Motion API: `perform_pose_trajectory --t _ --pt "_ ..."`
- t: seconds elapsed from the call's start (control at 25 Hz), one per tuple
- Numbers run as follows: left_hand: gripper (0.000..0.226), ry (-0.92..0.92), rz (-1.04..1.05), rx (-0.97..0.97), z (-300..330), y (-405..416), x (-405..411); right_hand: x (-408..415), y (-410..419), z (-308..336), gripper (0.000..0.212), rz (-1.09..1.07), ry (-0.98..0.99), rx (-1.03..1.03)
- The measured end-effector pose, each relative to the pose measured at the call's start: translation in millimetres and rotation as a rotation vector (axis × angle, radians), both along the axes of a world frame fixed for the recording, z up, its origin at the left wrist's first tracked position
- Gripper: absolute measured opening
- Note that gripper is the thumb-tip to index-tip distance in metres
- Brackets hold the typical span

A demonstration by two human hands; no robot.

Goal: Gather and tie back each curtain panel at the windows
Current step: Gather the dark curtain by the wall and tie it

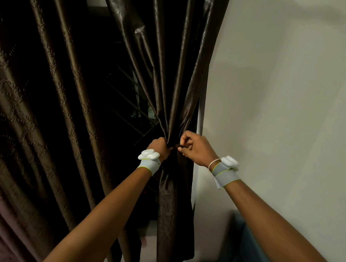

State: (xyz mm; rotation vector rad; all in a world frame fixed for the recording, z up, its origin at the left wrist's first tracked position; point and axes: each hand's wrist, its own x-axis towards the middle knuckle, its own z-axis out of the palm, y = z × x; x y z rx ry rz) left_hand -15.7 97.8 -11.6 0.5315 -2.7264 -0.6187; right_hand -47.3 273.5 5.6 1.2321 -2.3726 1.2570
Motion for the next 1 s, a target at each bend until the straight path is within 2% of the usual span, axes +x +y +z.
perform_pose_trajectory --t 0.12,0.2,0.36,0.56,0.68,0.8,0.92,1.0 --pt "0.036 -0.025 -0.06 -0.026 2.3 11.8 4.0 14.1 -18.1 8.8 0.038 0.039 0.285 0.211" --pt "0.034 -0.025 -0.124 -0.005 0.2 15.6 6.1 15.9 -28.9 8.6 0.046 0.027 0.351 0.339" --pt "0.035 0.028 -0.192 0.108 -7.6 8.6 14.1 1.3 -41.2 4.6 0.029 -0.106 0.237 0.372" --pt "0.026 0.05 -0.255 0.15 -0.3 -10.2 25.9 -11.8 -43.1 2.2 0.016 -0.215 0.182 0.341" --pt "0.025 0.067 -0.178 -0.052 9.8 -18.2 33.7 -18.0 -45.1 5.0 0.014 -0.23 0.154 0.351" --pt "0.024 0.186 -0.104 -0.236 18.4 -14.4 44.1 -21.6 -50.3 7.8 0.011 -0.235 0.102 0.364" --pt "0.019 0.207 -0.184 -0.282 24.5 -3.4 47.3 -24.5 -54.6 11.2 0.013 -0.2 -0.007 0.283" --pt "0.019 0.177 -0.236 -0.333 25.1 3.3 46.4 -24.4 -54.3 13.5 0.013 -0.161 -0.158 0.154"
